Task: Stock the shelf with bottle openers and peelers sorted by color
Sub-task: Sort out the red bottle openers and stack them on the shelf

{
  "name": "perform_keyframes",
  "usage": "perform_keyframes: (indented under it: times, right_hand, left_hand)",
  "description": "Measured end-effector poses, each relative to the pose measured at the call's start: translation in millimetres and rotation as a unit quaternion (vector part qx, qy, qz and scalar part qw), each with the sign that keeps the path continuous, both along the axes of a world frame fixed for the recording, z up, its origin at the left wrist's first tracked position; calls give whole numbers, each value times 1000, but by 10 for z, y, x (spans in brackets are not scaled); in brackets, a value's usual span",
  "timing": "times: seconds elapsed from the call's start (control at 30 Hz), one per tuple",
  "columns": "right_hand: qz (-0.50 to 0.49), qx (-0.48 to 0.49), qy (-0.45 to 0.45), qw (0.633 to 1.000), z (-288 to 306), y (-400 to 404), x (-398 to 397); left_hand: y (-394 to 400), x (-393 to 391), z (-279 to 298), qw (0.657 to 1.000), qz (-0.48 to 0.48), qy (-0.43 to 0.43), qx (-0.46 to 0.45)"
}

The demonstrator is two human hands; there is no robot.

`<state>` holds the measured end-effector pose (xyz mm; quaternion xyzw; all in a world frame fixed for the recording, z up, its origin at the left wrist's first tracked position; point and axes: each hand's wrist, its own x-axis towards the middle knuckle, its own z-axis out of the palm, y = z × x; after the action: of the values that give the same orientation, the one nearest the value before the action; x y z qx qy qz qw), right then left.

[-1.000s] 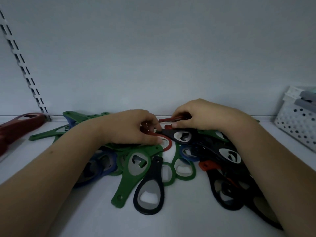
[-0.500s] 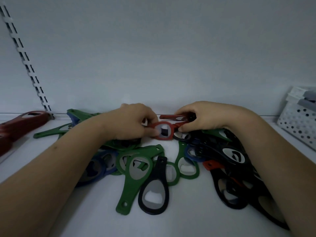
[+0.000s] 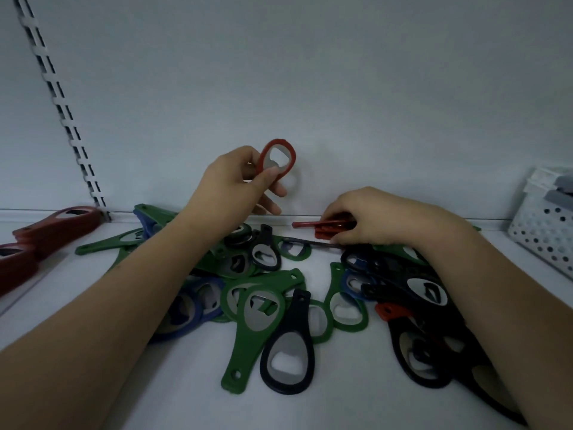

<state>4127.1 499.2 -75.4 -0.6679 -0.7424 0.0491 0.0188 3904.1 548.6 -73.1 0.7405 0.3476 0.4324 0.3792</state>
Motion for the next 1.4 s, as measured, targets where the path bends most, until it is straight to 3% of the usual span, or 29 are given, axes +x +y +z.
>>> perform_keyframes:
  times: [0.23,0.4,0.47,0.57,0.7,0.8,0.9,0.97,1.0,1.1,1.17,1.23,1.3,1.4]
  right_hand:
    - [-8,63,-142,988,-12,35,-292]
    - [-10,121,-193,974,-59,20,-309]
    - [-18,101,-164,981,-22,18,-286]
    - [-11,81,-50,995,41,-2,-220]
    - [-27,216,110,970,166,-113,-114]
    - [-53,272,394,876,289,-156,-157]
    - [-46,208,671,710,270,-118,-303]
    - [-44,157,773,613,220,-85,-393]
    - [-47,141,800,582,198,-73,-437]
    - [-49,114,839,530,113,-28,-542]
    - [-56,109,836,534,83,-11,-576]
    - [-72,119,800,584,88,-13,-530]
    - [-77,123,774,616,142,-53,-435]
    - [-82,120,760,633,229,-143,-288]
  left_hand:
    - [23,52,-40,999,17,40,19]
    - [23,35,-42,995,-12,-27,-98]
    - [-3,48,-10,981,-41,-80,-170]
    - [-21,69,15,958,-77,-124,-248]
    - [-37,114,6,942,-73,-133,-299]
    - [-71,135,16,925,-81,-142,-342]
    - [-120,189,3,916,-86,-153,-361]
    - [-147,228,-21,915,-88,-152,-363]
    - [-172,236,-19,910,-110,-145,-373]
    - [-278,249,-12,893,-209,-105,-384]
    - [-288,252,-38,889,-220,-121,-382]
    - [-243,233,-55,900,-191,-133,-369]
    - [-177,188,-48,925,-164,-108,-326]
    - [-110,118,-76,944,-144,-60,-291]
